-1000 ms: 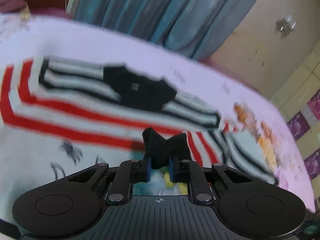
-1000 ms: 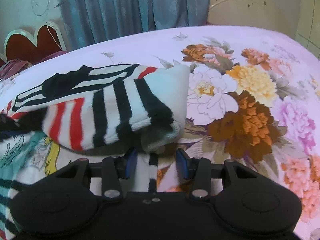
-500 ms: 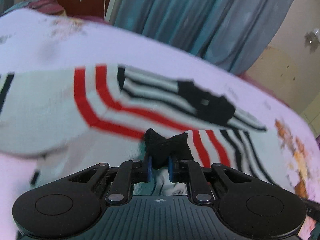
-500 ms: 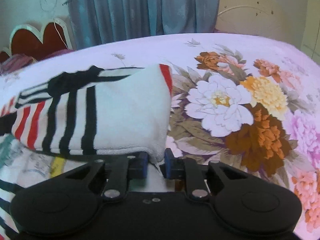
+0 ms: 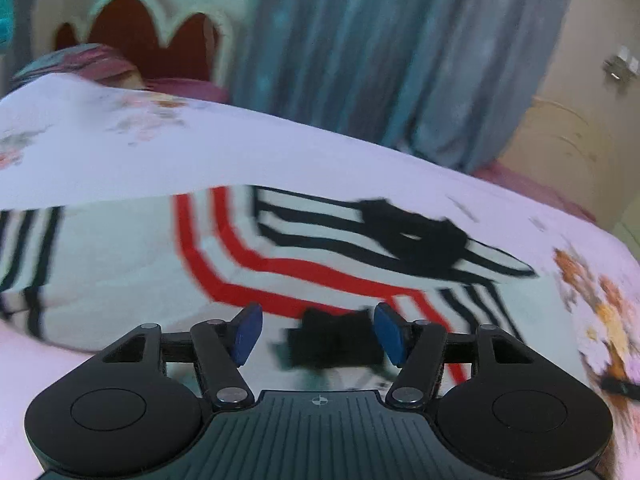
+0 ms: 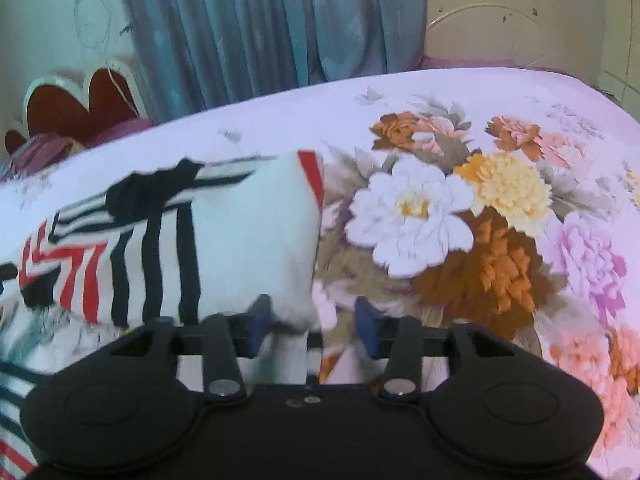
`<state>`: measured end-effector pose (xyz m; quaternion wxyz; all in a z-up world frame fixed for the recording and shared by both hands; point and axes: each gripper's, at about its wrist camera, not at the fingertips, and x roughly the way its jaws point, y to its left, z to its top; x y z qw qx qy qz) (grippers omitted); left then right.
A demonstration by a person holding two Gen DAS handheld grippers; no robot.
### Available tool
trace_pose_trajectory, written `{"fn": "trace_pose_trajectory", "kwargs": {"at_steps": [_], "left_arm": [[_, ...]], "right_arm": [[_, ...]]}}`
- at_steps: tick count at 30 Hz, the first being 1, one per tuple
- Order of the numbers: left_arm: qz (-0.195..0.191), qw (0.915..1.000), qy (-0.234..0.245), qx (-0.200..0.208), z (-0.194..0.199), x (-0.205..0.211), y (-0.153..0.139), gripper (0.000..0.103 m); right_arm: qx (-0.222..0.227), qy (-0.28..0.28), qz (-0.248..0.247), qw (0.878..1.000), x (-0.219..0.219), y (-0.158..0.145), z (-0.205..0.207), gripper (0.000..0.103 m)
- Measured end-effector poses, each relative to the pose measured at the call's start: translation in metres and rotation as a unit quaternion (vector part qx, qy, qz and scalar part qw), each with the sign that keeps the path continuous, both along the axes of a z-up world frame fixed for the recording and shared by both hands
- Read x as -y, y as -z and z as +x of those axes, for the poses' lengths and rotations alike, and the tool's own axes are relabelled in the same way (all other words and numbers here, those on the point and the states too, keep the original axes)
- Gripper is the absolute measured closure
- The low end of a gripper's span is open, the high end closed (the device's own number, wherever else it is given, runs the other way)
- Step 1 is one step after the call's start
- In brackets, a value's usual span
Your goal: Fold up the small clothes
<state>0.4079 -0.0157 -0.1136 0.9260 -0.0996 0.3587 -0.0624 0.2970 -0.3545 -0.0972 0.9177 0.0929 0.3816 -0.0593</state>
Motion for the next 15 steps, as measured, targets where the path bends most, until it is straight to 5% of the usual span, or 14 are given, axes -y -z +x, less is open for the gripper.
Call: {"fn": "trace_pose_trajectory", "kwargs": {"at_steps": [10,15], "left_arm": [[0.034,0.9979,0.040,-0.037,0.029,0.043,0.039,0.043],[0.041,0.9976,0.042,-0.038,0.030,0.045,0.041,0.043]], "right_arm": [[-0.009,0.014,0.057,0.998,0.021,0.020,0.105,0.059],[-0.018,0.027,0.079,0.996,0.033,0.032,0.148,0.076]]}}
